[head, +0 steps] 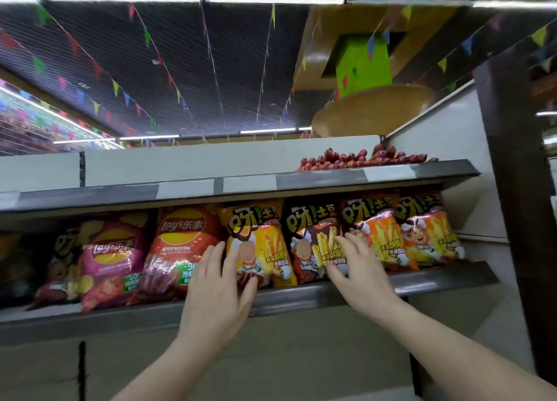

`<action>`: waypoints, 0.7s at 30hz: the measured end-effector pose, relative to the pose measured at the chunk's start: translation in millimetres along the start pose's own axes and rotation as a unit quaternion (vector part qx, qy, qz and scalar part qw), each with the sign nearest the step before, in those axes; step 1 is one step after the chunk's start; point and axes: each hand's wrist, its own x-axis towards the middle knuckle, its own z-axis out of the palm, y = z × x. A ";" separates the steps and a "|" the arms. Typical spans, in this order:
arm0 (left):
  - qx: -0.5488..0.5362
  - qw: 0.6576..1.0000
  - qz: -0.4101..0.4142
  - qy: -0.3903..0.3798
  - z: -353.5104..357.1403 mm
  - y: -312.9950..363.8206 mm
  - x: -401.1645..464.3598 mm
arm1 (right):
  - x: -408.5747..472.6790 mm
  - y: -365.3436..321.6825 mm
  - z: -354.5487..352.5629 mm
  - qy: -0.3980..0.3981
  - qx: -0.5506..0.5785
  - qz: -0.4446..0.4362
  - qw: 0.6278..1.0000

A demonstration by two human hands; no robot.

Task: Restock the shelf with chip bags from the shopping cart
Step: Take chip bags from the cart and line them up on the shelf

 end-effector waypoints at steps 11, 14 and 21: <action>-0.149 0.984 -0.094 0.001 -60.2 -12.2 -43.6 | -77.1 -46.9 -31.8 0.003 0.034 0.019 0.999; -0.205 0.973 -0.102 -0.001 -77.9 -27.2 -66.0 | -103.4 -65.6 -35.2 0.011 0.051 0.045 0.998; -0.228 0.964 -0.136 -0.020 -123.4 -62.9 -115.9 | -158.3 -126.0 -33.4 0.003 0.064 0.074 0.995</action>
